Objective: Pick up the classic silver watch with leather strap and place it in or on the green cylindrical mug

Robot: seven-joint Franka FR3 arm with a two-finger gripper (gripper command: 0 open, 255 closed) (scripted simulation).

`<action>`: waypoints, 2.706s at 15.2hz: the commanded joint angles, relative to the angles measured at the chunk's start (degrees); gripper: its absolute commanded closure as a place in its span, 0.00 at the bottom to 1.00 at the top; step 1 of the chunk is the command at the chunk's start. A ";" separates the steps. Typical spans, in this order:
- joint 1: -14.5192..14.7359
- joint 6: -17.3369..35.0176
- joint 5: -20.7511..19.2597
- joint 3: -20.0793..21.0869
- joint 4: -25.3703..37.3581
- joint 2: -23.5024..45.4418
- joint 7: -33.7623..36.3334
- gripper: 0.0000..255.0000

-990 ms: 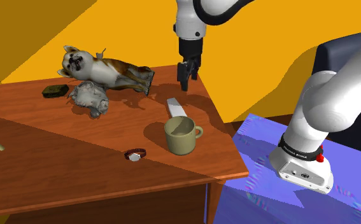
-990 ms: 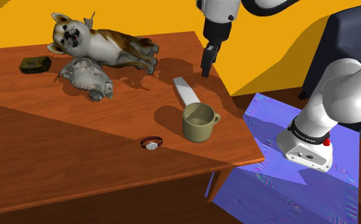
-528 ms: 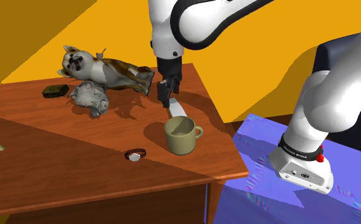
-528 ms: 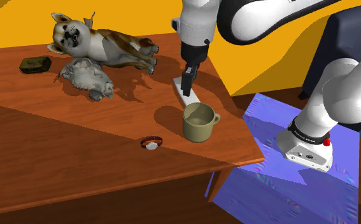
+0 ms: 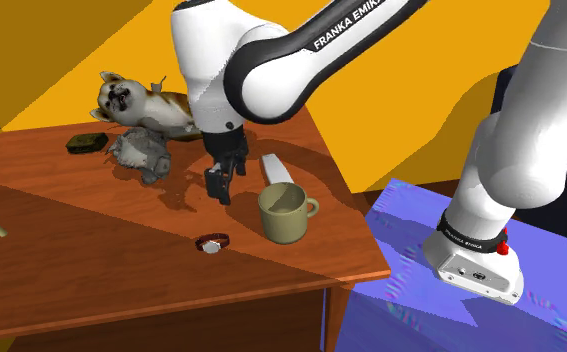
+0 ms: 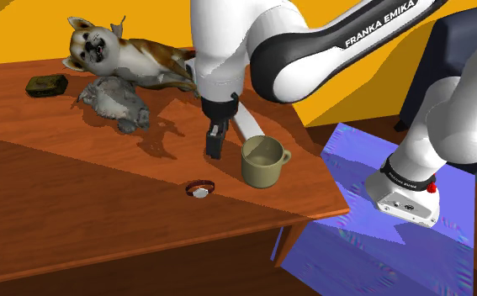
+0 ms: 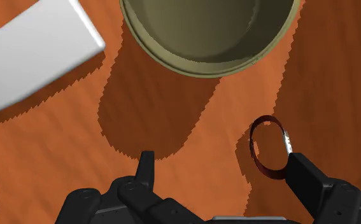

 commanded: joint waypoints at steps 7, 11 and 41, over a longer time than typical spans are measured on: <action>6.73 -0.14 -12.42 2.59 13.27 16.58 8.31 0.00; 8.79 0.49 -15.24 2.15 15.86 20.67 9.83 0.00; 8.56 -0.50 -14.90 2.20 16.71 20.42 9.22 1.00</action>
